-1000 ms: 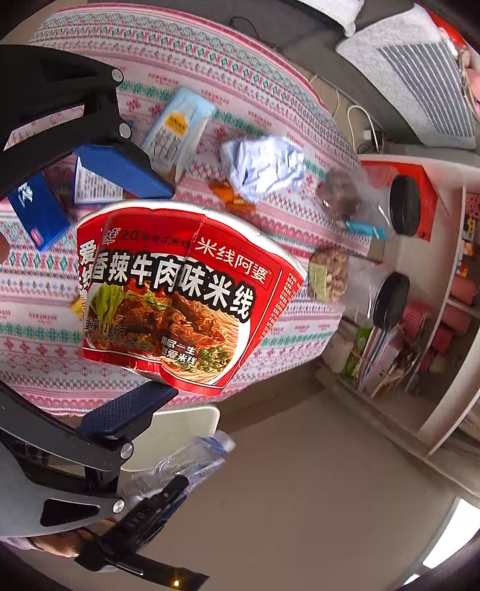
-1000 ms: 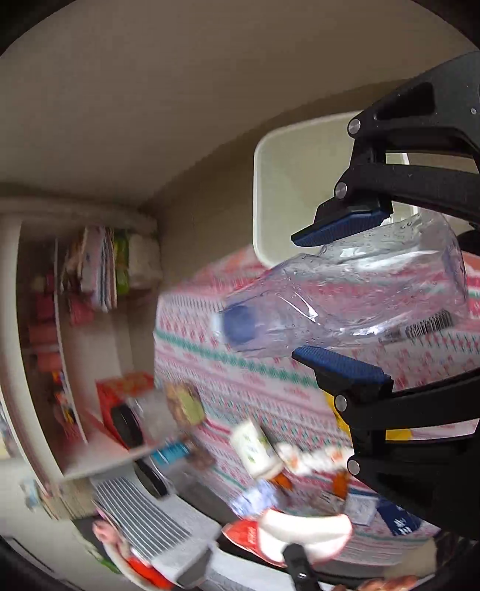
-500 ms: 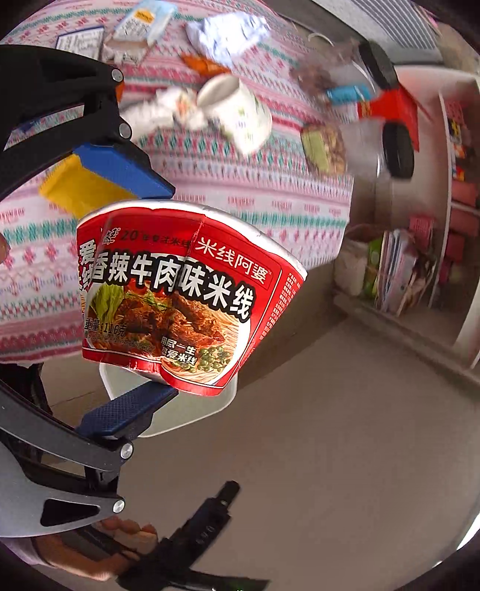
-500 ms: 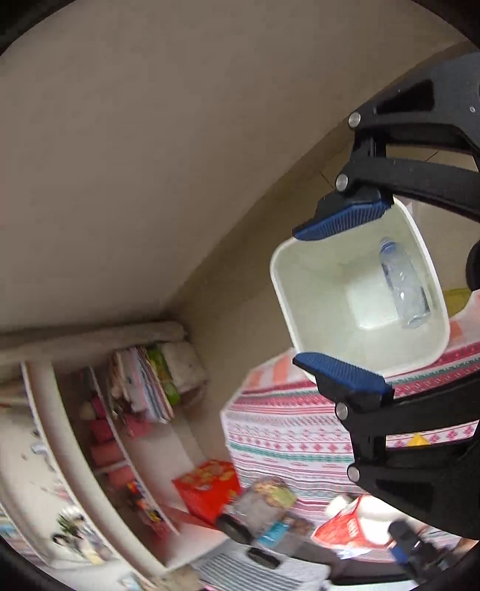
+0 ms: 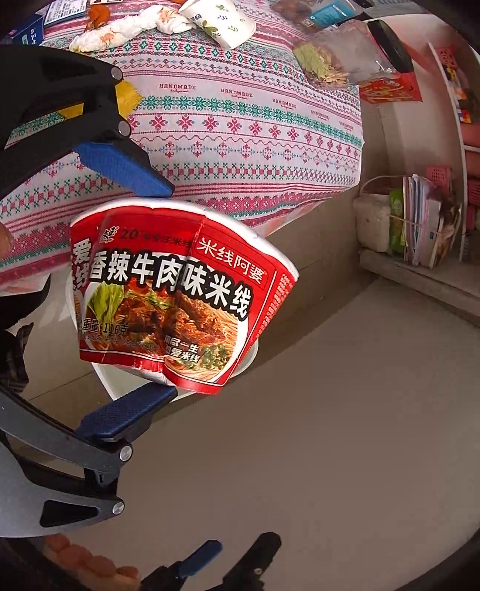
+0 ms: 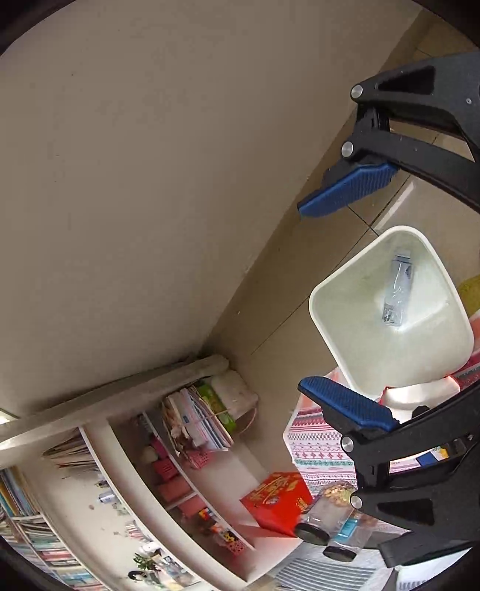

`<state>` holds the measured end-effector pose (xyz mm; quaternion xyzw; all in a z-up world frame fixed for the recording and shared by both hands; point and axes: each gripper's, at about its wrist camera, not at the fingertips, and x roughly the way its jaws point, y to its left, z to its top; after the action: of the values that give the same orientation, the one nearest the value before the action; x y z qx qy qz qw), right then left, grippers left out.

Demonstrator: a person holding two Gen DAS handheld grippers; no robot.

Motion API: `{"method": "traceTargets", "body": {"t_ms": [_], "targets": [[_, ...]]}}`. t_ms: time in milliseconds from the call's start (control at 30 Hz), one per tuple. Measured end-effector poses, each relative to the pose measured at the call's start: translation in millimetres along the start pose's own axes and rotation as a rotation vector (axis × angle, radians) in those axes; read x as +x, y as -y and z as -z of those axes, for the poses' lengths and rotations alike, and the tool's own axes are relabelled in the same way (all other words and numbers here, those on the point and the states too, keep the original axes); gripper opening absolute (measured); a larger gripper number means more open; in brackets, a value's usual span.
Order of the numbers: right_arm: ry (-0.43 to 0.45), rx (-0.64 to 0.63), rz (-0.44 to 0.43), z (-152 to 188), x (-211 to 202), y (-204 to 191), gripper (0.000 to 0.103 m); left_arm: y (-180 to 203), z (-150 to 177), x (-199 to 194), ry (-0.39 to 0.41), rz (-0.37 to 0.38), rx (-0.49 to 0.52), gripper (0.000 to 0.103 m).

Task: Collect trash
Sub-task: 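Lower the red noodle bowl into the white bin and open the left tool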

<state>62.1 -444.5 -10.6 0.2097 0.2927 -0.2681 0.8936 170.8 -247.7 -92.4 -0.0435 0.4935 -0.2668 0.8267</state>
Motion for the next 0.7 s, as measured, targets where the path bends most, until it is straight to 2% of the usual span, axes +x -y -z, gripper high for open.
{"method": "traceTargets", "body": {"t_ms": [167, 233, 467, 700], "targets": [[0.017, -0.020, -0.017, 0.7, -4.9, -7.7, 0.092, -17.4, -2.8, -10.0, 0.010, 0.045, -0.055, 0.096], [0.016, -0.026, -0.019, 2.2, -5.3, -10.8, 0.093, -23.3, -4.8, -15.5, 0.019, 0.041, -0.061, 0.096], [0.001, -0.099, -0.025, 12.4, -5.5, -28.6, 0.096, -35.4, -0.5, -43.4, 0.077, -0.058, -0.015, 0.096], [0.036, -0.269, -0.011, 35.6, -13.1, -71.1, 0.096, -59.6, 8.3, -78.3, 0.166, -0.225, 0.024, 0.096]]}}
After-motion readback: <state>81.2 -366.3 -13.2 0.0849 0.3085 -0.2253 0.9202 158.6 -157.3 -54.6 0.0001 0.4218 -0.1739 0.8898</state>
